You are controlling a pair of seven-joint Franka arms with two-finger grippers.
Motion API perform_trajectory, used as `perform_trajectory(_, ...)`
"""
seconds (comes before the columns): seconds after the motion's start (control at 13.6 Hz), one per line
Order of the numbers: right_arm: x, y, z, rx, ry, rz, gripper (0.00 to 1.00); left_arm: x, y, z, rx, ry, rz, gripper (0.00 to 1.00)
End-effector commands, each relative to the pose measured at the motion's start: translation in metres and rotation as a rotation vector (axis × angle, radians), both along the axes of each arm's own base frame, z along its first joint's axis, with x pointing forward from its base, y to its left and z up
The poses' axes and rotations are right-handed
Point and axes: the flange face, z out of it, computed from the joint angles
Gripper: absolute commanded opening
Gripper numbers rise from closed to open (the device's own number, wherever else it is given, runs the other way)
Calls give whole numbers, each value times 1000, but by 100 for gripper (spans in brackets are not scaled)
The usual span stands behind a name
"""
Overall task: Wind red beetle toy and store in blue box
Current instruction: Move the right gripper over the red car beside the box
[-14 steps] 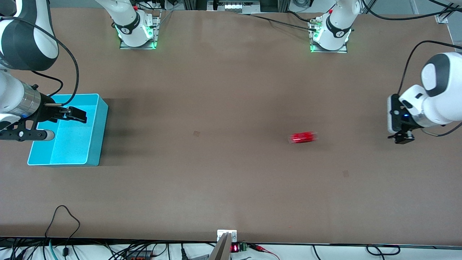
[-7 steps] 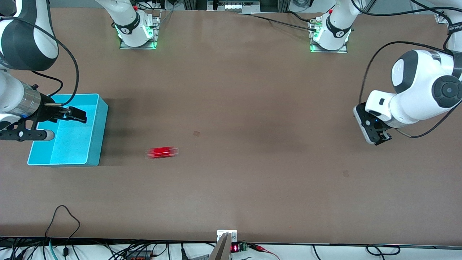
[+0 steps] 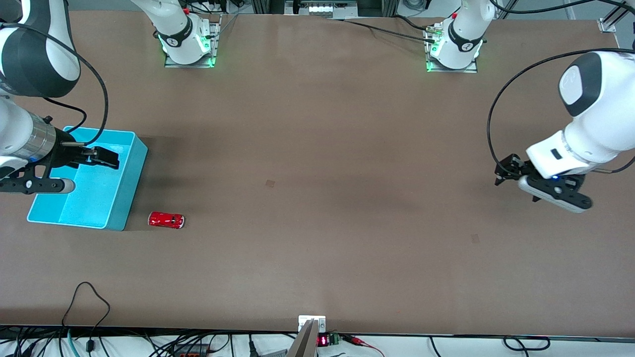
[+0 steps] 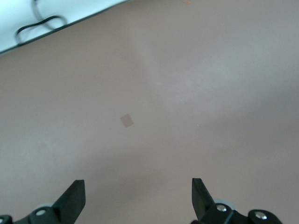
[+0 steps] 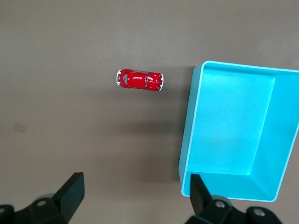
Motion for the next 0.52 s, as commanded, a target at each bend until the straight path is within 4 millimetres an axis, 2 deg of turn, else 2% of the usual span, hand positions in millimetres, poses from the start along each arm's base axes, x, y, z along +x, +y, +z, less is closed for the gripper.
perform_trajectory(0.0,1,3,0,16,1,9,100,-2,12,29,-30,-35,196,100)
perform_trajectory(0.07,5,13,-14,16,24,27,100,-5,21,40,-31,-37,261,100)
perform_trajectory(0.15,6,17,-19,15,32,32,100,-11,24,48,-28,-21,289,100)
perform_trajectory(0.22,6,23,-22,15,35,41,100,-15,35,60,-24,-23,315,100)
perform_trajectory(0.29,6,31,-26,16,43,53,100,-18,35,66,-22,-6,329,100)
perform_trajectory(0.44,7,40,-49,14,84,69,100,-28,33,85,-26,32,424,100)
